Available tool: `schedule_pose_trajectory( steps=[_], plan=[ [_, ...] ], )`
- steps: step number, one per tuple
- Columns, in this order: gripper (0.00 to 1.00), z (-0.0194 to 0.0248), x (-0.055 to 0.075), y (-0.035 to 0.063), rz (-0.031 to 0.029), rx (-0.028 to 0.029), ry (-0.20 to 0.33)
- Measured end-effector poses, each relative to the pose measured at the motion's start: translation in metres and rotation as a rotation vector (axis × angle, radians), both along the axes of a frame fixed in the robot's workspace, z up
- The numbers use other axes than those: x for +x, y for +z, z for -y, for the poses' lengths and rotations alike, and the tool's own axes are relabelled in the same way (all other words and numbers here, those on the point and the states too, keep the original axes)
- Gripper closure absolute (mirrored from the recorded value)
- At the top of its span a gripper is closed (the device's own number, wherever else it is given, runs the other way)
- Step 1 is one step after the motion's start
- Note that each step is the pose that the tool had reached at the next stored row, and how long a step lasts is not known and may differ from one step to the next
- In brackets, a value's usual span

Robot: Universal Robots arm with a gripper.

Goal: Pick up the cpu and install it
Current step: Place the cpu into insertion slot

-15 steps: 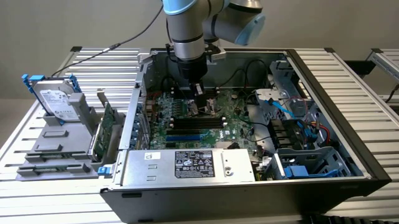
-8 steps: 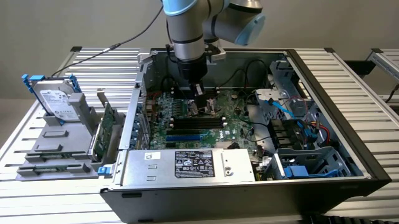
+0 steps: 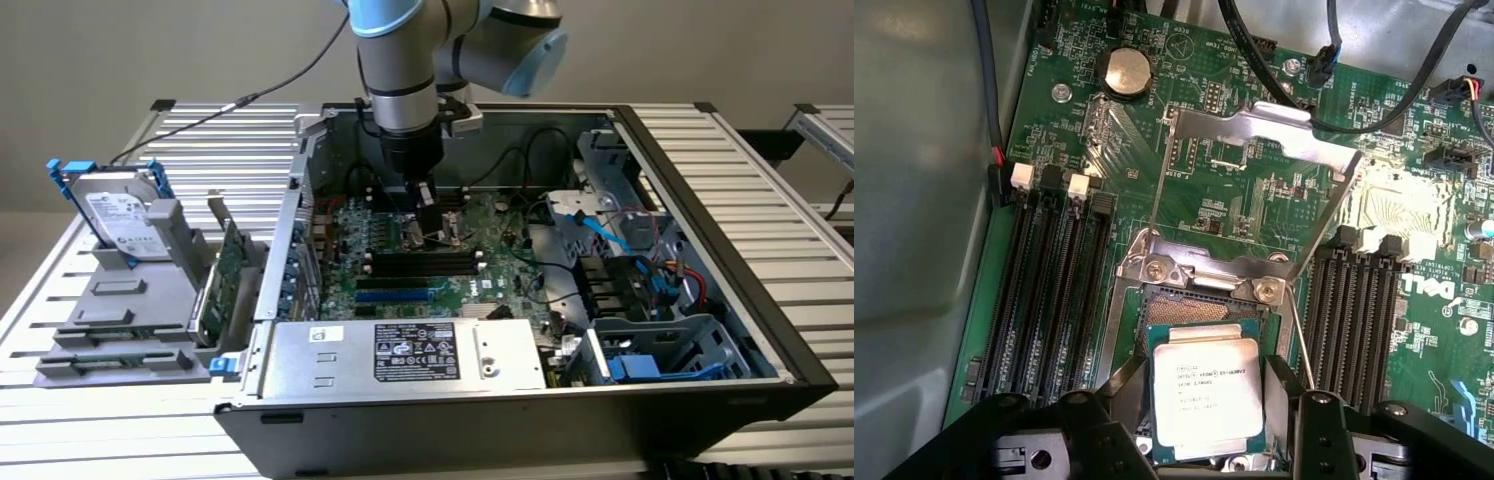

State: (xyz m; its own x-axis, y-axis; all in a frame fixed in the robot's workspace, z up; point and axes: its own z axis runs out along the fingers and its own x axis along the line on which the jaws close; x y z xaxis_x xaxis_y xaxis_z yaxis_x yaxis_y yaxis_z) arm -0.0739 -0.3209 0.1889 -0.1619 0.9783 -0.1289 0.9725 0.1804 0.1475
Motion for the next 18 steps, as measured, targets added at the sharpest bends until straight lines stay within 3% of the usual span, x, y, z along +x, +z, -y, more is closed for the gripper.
schedule_pose_trajectory(
  steps=[5,13,18],
  plan=[
    [0.43,-0.0002,0.000,0.0013,0.0006,0.0013,0.000],
    [0.43,-0.0001,0.000,0.0158,-0.0016,0.0010,0.000],
    [0.43,-0.0001,0.000,0.0166,-0.0016,0.0012,0.000]
  ],
)
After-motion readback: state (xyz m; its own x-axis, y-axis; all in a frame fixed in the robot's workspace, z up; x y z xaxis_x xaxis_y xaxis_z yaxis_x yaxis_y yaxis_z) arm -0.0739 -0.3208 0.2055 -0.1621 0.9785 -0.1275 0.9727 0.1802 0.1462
